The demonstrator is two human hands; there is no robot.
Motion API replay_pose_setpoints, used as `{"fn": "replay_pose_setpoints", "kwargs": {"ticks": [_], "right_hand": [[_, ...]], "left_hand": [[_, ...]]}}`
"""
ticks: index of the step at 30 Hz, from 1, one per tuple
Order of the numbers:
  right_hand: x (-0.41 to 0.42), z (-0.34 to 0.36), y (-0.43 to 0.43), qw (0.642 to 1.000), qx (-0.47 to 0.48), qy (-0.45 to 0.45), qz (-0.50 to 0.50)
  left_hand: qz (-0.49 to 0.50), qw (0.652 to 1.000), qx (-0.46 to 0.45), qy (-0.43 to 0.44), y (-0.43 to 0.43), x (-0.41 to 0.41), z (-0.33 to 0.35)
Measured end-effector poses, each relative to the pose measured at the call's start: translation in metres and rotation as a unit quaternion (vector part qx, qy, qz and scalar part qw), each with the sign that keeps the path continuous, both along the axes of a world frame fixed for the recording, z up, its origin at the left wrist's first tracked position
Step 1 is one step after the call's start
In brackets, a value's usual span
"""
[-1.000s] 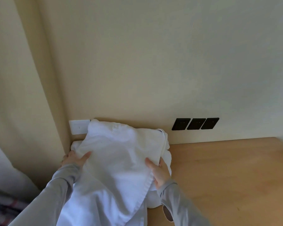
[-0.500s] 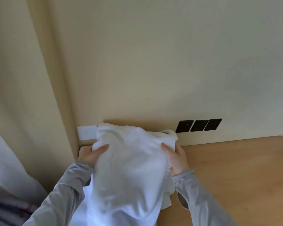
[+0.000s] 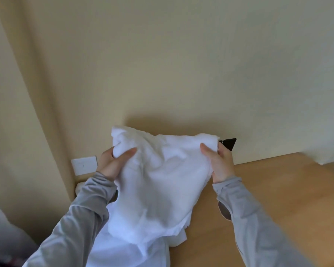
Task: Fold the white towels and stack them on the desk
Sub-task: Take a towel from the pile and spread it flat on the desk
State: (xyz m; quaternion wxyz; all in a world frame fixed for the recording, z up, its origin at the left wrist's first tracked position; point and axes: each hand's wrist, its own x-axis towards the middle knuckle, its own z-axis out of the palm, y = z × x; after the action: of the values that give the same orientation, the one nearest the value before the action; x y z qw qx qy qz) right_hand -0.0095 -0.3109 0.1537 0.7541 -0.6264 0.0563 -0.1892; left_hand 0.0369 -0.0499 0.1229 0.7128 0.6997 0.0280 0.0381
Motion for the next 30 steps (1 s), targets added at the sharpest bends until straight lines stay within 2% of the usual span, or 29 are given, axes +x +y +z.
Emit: {"fn": "replay_pose_setpoints", "kwargs": {"ticks": [7,22,30], "right_hand": [[-0.021,0.030,-0.054,0.997,-0.010,-0.053,-0.057],[-0.131,0.061,-0.261,0.983,0.010,-0.107,-0.151],[-0.185,0.072,-0.379,0.974,-0.032,-0.122,-0.189]], "left_hand": [[-0.022,0.997,-0.023,-0.071,-0.062,-0.011,0.039],[-0.096,0.990,-0.053,-0.085,-0.290,-0.083,0.071],[-0.139,0.984,-0.059,-0.090,-0.410,-0.117,0.082]]}}
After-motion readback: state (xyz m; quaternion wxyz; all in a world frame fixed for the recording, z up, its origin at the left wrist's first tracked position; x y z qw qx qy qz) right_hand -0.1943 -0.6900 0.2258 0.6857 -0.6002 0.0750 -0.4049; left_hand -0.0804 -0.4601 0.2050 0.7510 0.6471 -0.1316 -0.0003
